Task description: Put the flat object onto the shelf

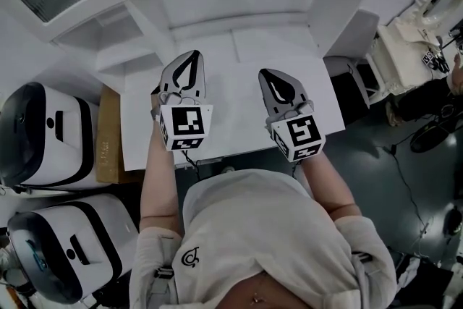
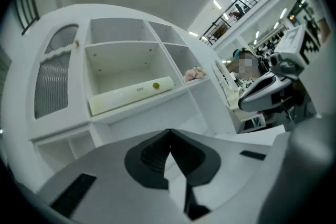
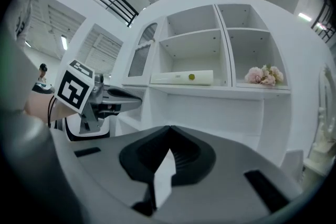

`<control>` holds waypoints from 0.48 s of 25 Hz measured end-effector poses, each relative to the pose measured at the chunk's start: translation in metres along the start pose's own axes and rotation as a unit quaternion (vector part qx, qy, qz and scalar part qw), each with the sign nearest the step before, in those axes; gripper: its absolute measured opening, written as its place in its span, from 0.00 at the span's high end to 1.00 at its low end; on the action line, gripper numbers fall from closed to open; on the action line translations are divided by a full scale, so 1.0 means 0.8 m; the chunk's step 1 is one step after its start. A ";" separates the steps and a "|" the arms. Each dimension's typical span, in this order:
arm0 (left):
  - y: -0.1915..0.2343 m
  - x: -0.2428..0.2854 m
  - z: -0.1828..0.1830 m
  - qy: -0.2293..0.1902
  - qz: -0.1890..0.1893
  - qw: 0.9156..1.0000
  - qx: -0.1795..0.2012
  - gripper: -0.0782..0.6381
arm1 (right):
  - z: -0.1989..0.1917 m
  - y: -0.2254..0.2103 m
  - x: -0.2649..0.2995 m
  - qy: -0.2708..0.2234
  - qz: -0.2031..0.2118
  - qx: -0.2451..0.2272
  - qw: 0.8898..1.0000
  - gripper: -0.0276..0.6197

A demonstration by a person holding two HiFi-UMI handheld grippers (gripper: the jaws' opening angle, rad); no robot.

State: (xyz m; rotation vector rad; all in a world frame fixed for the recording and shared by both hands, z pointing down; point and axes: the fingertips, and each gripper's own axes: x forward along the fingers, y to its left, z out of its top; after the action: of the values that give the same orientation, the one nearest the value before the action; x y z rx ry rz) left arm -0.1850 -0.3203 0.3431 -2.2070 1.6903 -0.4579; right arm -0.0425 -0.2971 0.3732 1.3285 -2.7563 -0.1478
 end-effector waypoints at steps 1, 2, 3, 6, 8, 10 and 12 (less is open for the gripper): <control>-0.002 -0.006 -0.005 -0.004 0.001 1.000 -0.021 0.87 | 0.001 -0.001 -0.001 -0.003 0.002 0.002 1.000 0.95; -0.004 -0.011 -0.009 -0.006 0.000 0.999 -0.038 0.88 | 0.002 -0.001 -0.002 -0.006 0.003 0.003 1.000 0.95; -0.008 -0.016 -0.014 -0.004 -0.005 0.998 -0.056 0.87 | 0.002 -0.002 -0.002 -0.009 0.004 0.005 1.000 0.95; -0.018 -0.030 -0.031 0.010 -0.038 0.992 -0.119 0.88 | 0.003 -0.003 -0.003 -0.016 0.004 0.009 1.000 0.95; -0.017 -0.039 -0.039 0.013 -0.041 0.989 -0.140 0.88 | 0.005 -0.002 -0.003 -0.020 0.004 0.011 1.000 0.95; -0.017 -0.046 -0.041 0.015 -0.035 0.991 -0.131 0.88 | 0.007 0.000 -0.003 -0.023 0.007 0.012 1.000 0.95; -0.019 -0.052 -0.043 0.015 -0.036 0.991 -0.128 0.88 | 0.007 0.003 -0.003 -0.024 0.012 0.009 1.000 0.95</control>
State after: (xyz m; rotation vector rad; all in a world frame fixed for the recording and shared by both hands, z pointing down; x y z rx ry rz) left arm -0.1970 -0.2785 0.3784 -2.4583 1.7772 -0.3081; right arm -0.0435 -0.2935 0.3677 1.3117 -2.8196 -0.1558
